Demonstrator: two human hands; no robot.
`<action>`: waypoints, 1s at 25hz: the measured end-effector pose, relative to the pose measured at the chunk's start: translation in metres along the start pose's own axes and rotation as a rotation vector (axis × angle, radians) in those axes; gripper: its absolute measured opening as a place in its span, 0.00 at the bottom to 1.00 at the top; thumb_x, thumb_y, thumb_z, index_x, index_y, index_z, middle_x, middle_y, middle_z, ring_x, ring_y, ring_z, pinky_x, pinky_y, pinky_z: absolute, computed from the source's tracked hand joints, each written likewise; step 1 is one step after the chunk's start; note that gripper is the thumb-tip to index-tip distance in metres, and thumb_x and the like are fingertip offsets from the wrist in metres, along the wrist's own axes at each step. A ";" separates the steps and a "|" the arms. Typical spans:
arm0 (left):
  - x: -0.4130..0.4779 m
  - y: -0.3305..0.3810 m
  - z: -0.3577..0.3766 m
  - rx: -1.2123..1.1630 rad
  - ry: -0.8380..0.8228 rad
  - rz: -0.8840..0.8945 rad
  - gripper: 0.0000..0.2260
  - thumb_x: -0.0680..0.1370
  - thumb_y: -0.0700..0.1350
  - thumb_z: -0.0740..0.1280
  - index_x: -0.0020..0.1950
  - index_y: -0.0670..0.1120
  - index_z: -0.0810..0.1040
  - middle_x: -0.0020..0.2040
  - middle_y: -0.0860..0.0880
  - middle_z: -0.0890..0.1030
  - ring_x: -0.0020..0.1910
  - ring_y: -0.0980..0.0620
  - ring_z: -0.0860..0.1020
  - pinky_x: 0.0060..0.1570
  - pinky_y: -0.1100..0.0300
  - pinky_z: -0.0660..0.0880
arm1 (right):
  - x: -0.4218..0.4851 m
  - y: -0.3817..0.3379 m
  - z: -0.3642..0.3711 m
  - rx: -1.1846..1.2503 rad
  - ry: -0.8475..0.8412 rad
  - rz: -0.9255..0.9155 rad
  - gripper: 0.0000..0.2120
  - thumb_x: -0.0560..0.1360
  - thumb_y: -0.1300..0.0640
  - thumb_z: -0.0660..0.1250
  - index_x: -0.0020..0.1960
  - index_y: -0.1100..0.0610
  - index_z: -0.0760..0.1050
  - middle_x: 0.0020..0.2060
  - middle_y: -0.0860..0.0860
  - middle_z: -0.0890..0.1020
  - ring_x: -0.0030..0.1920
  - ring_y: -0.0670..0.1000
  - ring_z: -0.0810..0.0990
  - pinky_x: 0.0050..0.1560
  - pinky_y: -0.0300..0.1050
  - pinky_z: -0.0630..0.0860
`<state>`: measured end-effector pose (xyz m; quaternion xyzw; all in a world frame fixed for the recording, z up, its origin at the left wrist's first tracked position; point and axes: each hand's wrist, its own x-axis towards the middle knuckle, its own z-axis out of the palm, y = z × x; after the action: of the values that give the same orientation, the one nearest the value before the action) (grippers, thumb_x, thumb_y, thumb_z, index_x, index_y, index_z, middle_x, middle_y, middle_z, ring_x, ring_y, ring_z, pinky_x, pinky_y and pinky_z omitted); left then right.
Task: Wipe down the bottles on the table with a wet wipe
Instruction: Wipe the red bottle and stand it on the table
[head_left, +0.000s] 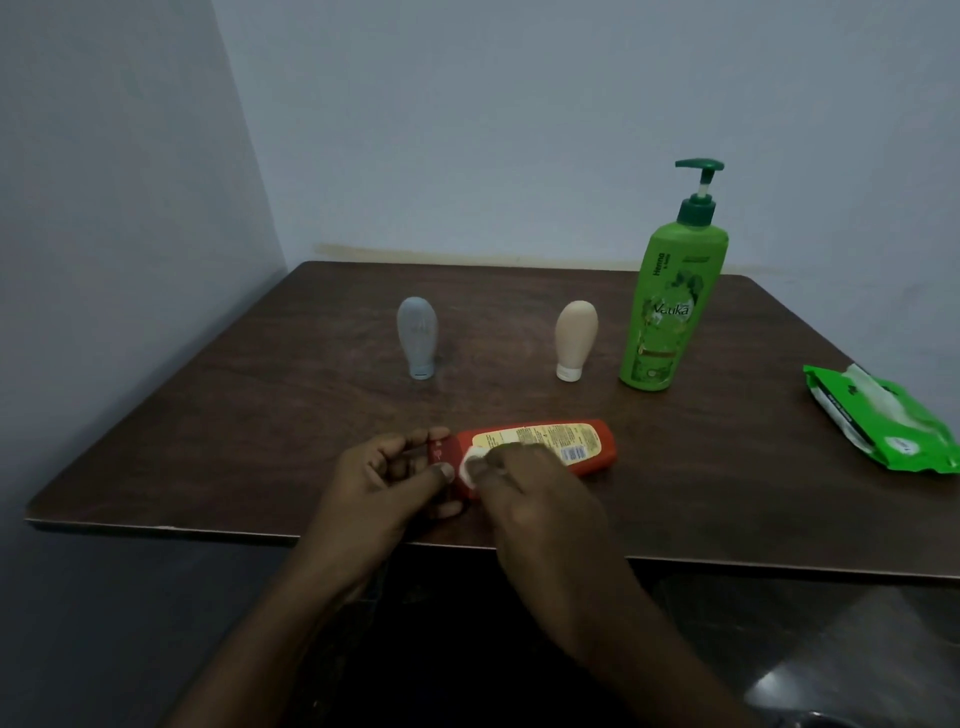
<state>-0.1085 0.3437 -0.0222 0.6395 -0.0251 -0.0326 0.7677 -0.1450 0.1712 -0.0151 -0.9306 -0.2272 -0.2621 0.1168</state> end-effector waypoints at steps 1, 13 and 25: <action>0.001 0.000 -0.001 0.011 0.001 0.001 0.15 0.78 0.31 0.69 0.63 0.41 0.81 0.51 0.38 0.87 0.51 0.42 0.87 0.49 0.50 0.85 | 0.001 0.016 0.001 -0.047 0.002 0.033 0.18 0.71 0.59 0.64 0.61 0.58 0.80 0.51 0.53 0.83 0.49 0.53 0.81 0.45 0.46 0.79; 0.004 -0.008 -0.005 0.013 0.004 0.020 0.15 0.77 0.29 0.70 0.62 0.40 0.82 0.51 0.38 0.87 0.49 0.43 0.87 0.46 0.50 0.86 | 0.011 0.012 0.006 0.028 -0.043 0.073 0.17 0.72 0.63 0.69 0.60 0.58 0.80 0.52 0.53 0.82 0.53 0.54 0.78 0.51 0.50 0.79; 0.005 -0.008 -0.010 0.055 -0.031 0.033 0.17 0.75 0.30 0.73 0.61 0.43 0.83 0.55 0.40 0.86 0.55 0.41 0.86 0.48 0.48 0.85 | 0.014 0.037 0.011 -0.106 0.062 0.310 0.17 0.66 0.64 0.76 0.54 0.60 0.82 0.46 0.55 0.83 0.47 0.56 0.81 0.44 0.47 0.78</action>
<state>-0.1034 0.3518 -0.0319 0.6594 -0.0485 -0.0290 0.7497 -0.1115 0.1485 -0.0206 -0.9509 -0.0630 -0.2811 0.1133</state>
